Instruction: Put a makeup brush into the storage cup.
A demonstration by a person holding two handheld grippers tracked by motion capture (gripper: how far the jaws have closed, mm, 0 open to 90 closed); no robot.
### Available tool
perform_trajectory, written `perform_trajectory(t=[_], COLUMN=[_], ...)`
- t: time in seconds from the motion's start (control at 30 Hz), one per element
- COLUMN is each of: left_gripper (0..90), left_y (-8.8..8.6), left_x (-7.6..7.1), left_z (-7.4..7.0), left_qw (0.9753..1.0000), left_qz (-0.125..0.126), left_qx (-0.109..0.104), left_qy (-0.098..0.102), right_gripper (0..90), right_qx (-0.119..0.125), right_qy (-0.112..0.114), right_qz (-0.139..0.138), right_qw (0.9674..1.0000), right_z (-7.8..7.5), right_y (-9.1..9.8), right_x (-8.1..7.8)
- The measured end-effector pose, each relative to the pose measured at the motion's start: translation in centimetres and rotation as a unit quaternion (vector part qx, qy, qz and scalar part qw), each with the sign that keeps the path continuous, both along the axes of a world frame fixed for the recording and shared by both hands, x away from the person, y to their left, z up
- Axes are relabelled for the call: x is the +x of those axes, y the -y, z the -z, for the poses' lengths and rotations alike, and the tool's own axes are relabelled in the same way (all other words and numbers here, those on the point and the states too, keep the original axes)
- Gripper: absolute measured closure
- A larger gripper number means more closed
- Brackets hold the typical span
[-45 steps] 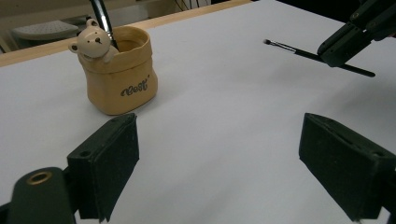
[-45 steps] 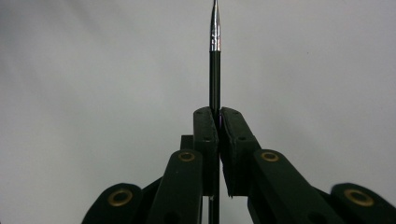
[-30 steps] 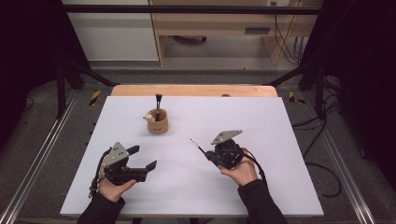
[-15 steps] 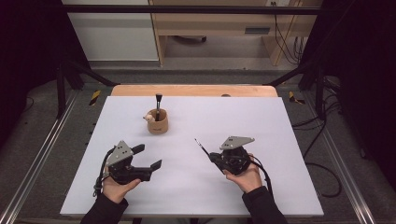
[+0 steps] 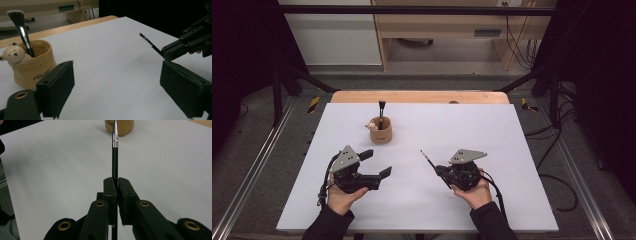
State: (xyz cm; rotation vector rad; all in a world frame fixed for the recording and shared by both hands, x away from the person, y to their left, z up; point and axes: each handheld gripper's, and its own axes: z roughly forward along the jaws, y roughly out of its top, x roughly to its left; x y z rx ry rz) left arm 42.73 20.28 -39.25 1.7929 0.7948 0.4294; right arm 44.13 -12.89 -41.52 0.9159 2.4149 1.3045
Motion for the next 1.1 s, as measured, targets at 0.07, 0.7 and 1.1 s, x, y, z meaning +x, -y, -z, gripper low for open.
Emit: perform_trajectory(t=[0.07, 0.7, 1.1], left_gripper=[11.6, 11.7, 12.1], left_y=[0.2, 2.6, 3.9], left_x=[0.1, 0.9, 1.2], left_z=[-0.3, -1.6, -1.8], left_qw=[1.0000, 0.9988, 0.9979], left_qz=[0.001, 0.018, 0.027], left_qx=[-0.005, -0.045, -0.058], left_qy=[0.001, 0.001, -0.001], right_gripper=[85.8, 85.8, 85.8], right_qx=[0.004, 0.029, 0.040], right_qy=[0.002, 0.017, 0.023], right_qz=[-0.002, 0.006, 0.004], right_qw=[1.0000, 0.9994, 0.9989], right_z=[0.0, -0.4, -0.6], right_y=[0.0, 0.1, 0.0], right_x=[-0.1, -0.5, -0.7])
